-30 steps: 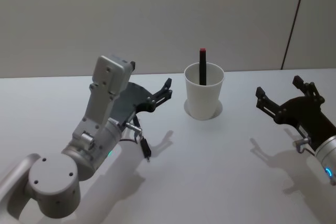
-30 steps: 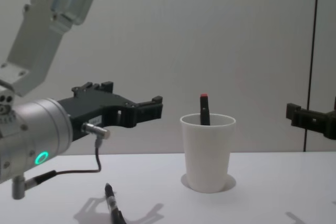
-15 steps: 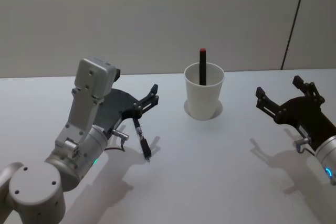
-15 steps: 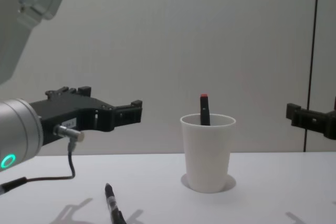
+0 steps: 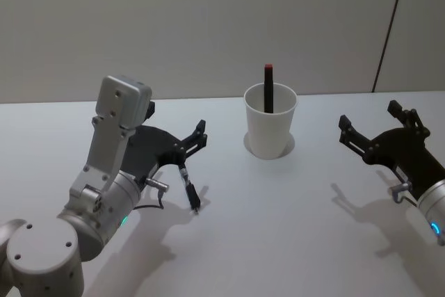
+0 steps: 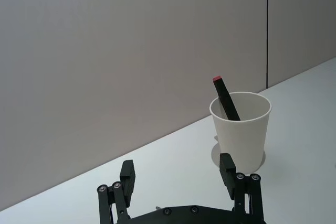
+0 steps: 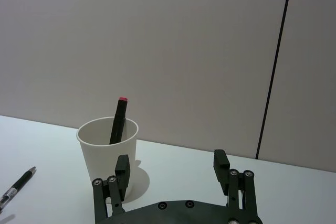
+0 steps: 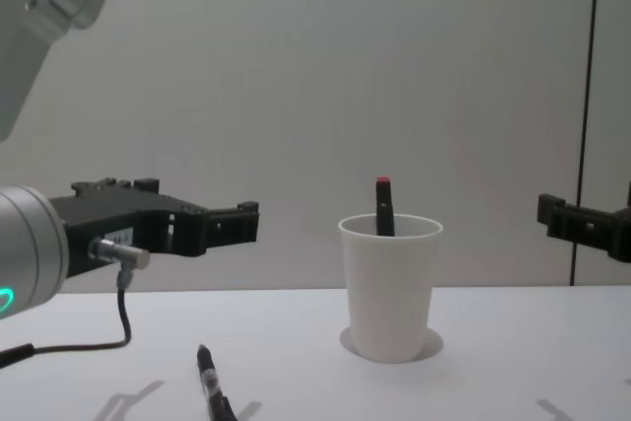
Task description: Place the pen into the pen holder.
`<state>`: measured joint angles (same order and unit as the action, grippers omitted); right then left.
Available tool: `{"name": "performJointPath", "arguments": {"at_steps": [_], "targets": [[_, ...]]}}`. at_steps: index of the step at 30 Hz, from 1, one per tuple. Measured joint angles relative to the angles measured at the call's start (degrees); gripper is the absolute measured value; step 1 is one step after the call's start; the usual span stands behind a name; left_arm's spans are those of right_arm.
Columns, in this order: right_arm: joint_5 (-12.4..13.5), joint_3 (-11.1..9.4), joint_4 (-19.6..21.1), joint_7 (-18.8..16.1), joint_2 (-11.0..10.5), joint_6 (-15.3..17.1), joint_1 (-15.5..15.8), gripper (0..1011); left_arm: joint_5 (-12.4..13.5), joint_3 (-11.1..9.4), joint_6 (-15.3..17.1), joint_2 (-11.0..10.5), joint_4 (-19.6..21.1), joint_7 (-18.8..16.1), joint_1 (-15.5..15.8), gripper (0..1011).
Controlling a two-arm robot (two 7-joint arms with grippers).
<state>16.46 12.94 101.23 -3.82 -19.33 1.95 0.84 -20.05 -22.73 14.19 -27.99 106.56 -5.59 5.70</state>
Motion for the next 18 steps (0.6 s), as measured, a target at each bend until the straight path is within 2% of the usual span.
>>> {"name": "performJointPath", "arguments": {"at_steps": [12,18], "targets": [[0.00,0.00,0.00,0.00,0.00,0.00,0.00,1001,-1.03,-0.29,5.85,2.07,1.03,-2.70,-0.17,1001],[0.01,0.00,0.00,0.00,0.00,0.00,0.00,1001,-2.02,-0.43,9.15,3.76,0.80,-4.67,-0.01,1001]]}}
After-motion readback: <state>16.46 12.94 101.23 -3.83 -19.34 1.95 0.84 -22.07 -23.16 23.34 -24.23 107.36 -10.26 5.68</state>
